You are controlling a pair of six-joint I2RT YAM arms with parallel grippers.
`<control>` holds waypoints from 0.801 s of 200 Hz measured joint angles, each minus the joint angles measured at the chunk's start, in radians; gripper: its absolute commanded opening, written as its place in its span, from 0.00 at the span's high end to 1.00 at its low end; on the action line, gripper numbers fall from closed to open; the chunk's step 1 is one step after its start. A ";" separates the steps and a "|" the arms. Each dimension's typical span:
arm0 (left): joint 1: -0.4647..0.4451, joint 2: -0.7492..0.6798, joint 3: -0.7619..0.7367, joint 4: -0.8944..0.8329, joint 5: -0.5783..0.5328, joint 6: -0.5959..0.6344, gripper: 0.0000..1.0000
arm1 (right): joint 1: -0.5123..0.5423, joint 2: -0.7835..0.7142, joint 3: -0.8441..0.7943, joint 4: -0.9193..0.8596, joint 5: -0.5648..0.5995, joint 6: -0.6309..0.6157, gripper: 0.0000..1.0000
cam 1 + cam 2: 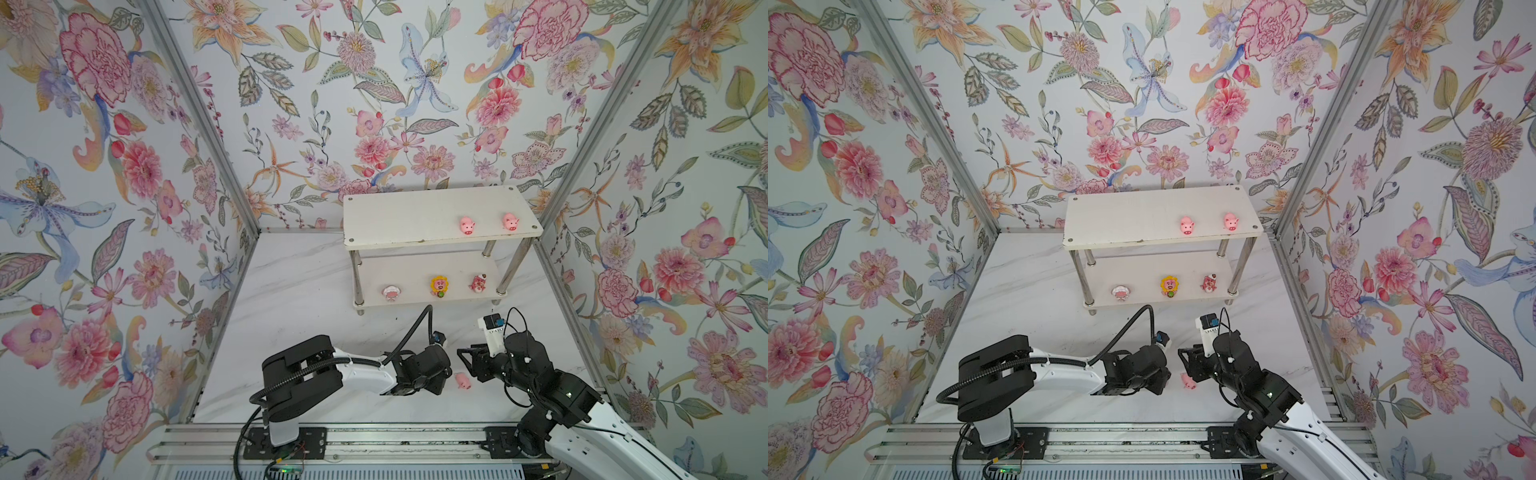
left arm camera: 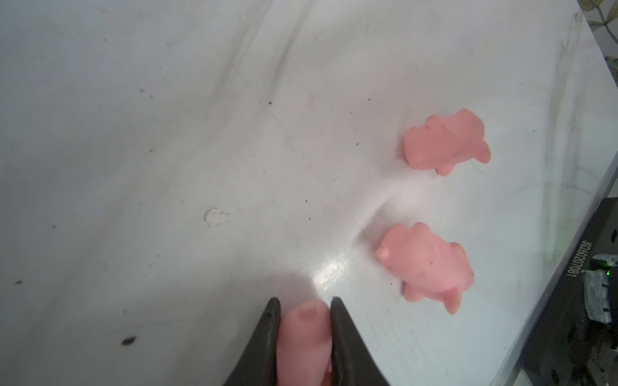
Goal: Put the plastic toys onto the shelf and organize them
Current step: 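Close the left gripper on the pink pig beside the right gripper, then lift the pink pig with the left gripper up over the top shelf tier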
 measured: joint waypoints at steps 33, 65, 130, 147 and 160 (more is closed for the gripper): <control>0.008 -0.027 0.065 -0.160 -0.047 0.030 0.77 | -0.002 -0.001 -0.001 0.000 0.000 0.000 0.49; 0.036 -0.117 0.241 -0.399 -0.145 0.073 0.77 | -0.006 -0.001 -0.007 0.003 0.000 -0.004 0.49; 0.140 -0.131 0.977 -0.818 -0.392 0.196 0.77 | -0.013 -0.010 -0.011 0.006 -0.007 -0.007 0.49; 0.159 -0.025 1.280 -0.944 -0.454 0.243 0.77 | -0.013 -0.016 -0.011 0.006 -0.007 -0.007 0.49; 0.174 0.106 1.585 -1.048 -0.492 0.285 0.77 | -0.013 -0.018 -0.011 0.007 -0.007 -0.007 0.49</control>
